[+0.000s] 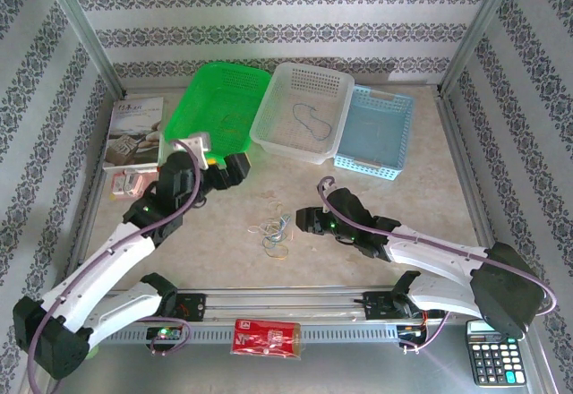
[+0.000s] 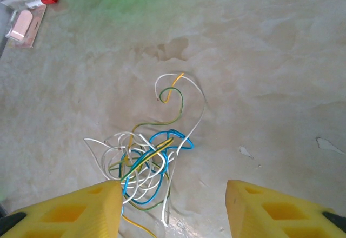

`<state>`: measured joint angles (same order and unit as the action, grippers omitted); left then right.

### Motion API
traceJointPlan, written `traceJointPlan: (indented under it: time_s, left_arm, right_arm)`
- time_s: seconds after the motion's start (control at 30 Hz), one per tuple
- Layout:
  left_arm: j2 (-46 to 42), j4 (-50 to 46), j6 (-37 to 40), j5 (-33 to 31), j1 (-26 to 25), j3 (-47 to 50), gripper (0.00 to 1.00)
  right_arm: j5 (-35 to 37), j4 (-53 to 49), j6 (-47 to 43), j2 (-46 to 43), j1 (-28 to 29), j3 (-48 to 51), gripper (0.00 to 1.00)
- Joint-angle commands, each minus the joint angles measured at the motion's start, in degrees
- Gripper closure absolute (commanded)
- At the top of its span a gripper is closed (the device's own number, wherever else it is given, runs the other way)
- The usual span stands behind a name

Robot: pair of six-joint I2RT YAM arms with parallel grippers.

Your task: Untangle the cables

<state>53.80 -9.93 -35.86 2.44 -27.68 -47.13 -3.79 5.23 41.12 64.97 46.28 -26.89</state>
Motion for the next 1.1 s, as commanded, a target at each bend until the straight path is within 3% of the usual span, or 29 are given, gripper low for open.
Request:
traceJointPlan:
  time_s: [0.0,0.17,0.33,0.7,1.07]
  left_arm:
    - [2.94,-4.53,3.86,6.55,2.62,-4.46,0.00]
    - [7.49,-5.35,6.14,12.63,2.90,-6.38,0.00]
    - [11.00,-3.71,5.84,18.65,0.92,-2.89,0.12]
    - [19.80,-2.79,8.36,9.93,-15.13,-0.04,0.32]
    - [28.69,-1.47,9.74,8.24,-21.24,-3.52,0.49]
  right_arm:
    - [1.89,1.97,1.85,-1.19,0.49,0.88,0.47]
    - [2.47,1.54,1.84,-1.86,0.13,1.14,0.46]
    - [1.04,1.28,2.12,-3.15,-2.75,2.49,0.45]
    - [-3.97,0.21,2.77,-5.23,-10.43,4.55,0.36]
    - [-7.10,0.96,4.22,-7.50,-15.29,6.86,0.34]
